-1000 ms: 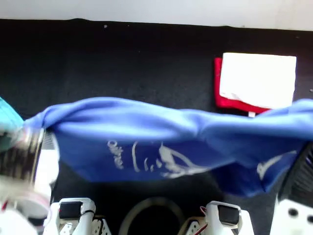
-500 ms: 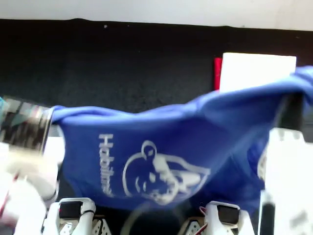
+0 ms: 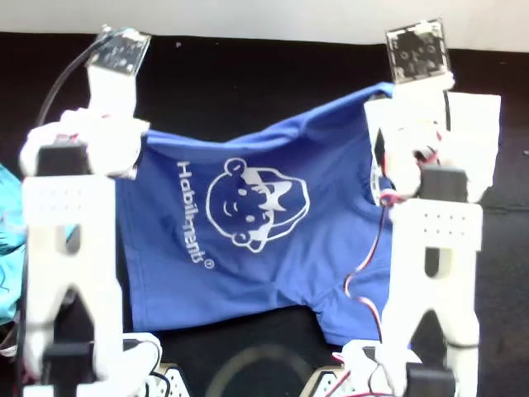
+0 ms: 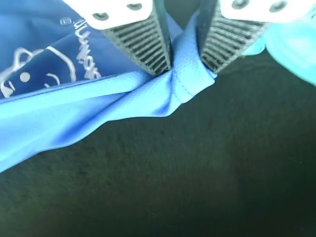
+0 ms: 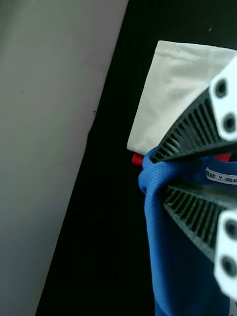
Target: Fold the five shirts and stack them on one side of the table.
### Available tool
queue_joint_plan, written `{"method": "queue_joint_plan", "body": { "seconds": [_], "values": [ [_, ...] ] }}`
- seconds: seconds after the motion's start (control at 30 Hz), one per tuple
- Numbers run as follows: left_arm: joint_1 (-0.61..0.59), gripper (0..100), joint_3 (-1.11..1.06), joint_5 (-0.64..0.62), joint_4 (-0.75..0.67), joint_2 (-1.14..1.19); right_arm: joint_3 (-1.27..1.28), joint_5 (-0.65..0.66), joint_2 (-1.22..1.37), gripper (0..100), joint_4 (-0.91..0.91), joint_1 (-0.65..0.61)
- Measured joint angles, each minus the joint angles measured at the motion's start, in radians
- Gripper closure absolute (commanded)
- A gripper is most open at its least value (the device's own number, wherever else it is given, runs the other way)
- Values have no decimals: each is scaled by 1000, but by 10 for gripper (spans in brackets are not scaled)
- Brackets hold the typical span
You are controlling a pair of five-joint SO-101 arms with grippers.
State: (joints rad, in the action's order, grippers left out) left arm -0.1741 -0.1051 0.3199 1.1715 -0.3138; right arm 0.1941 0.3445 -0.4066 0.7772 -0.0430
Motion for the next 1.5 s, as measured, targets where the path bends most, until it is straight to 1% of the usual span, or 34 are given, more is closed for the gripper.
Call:
{"method": "queue_joint_plan", "body": {
  "seconds": [0.13, 0.23, 0.4, 0.5, 0.6, 0.7, 0.8, 0.93, 1.03, 1.2, 1.33, 1.5],
  "values": [
    [-12, 991, 221, -2, -18, 241, -120, 0, 178, 993, -29, -3],
    [-15, 991, 454, -2, 48, 423, -292, 0, 308, 993, 9, -3],
    [-17, 991, 896, -2, 209, 703, -624, 0, 512, 993, 150, -3],
    [-17, 991, 1115, -2, 290, 858, -790, 0, 626, 993, 245, -3],
    [-17, 991, 1257, -2, 364, 1005, -878, 0, 724, 993, 359, -17],
    [-17, 991, 1339, -2, 431, 1126, -901, 0, 802, 993, 476, -44],
    [-17, 991, 1399, -2, 491, 1217, -901, 0, 856, 993, 586, -71],
    [-17, 991, 1433, 0, 557, 1277, -910, 0, 918, 993, 669, -83],
    [-17, 991, 1433, 0, 572, 1281, -910, 0, 925, 993, 709, -80],
    [-18, 991, 1432, 0, 586, 1280, -914, 0, 925, 993, 836, -81],
    [-18, 991, 1306, 0, 586, 1178, -914, 0, 918, 993, 910, -81],
    [-18, 991, 971, 0, 586, 954, -914, 0, 801, 993, 965, -81]
  ]
}}
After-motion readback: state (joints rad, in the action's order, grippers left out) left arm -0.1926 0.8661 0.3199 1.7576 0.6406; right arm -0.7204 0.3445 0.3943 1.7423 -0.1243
